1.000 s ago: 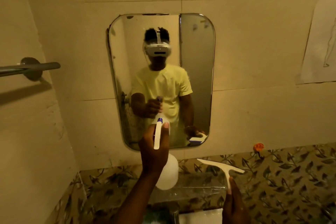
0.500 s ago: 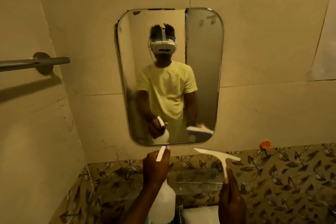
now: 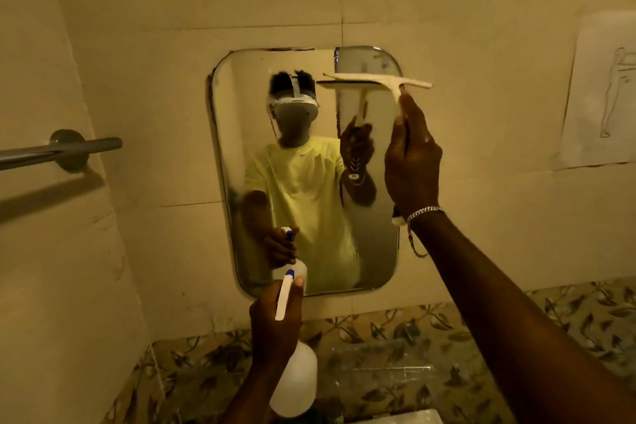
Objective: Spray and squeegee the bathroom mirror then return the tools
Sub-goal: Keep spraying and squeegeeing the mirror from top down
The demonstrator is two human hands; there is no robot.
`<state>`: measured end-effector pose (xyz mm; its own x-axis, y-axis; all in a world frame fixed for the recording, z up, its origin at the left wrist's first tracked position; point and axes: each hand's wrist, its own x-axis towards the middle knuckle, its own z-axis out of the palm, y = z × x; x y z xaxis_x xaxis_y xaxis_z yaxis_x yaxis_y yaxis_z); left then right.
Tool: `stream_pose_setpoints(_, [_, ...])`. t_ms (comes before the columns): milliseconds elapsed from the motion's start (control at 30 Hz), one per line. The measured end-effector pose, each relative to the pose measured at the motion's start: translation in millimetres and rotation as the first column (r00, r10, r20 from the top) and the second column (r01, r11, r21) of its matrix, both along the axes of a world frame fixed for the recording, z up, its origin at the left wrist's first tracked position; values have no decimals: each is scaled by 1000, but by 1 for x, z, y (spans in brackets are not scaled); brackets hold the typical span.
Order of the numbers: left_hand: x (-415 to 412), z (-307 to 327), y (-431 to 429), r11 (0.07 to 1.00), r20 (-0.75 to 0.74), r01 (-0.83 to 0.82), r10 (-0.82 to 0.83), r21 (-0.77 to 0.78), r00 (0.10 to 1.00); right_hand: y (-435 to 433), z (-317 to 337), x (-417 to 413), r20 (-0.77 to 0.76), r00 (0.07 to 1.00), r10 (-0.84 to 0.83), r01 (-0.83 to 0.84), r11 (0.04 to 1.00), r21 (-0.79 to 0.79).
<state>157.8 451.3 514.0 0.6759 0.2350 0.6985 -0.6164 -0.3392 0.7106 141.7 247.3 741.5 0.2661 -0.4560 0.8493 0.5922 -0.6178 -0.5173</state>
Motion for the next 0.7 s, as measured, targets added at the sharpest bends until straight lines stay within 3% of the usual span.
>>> stream_pose_setpoints(367, [2, 6, 10, 1000, -34, -16, 15, -19, 999, 17, 59, 24, -19, 997, -69, 66, 989, -135])
stream_pose_setpoints(600, [11, 6, 8, 999, -12, -36, 36, 6, 999, 20, 53, 21, -47, 980, -195, 179, 956, -233])
stream_pose_setpoints(700, [11, 9, 6, 1000, 18, -20, 20, 15, 1000, 22, 19, 15, -47, 978, -204, 184, 944, -275])
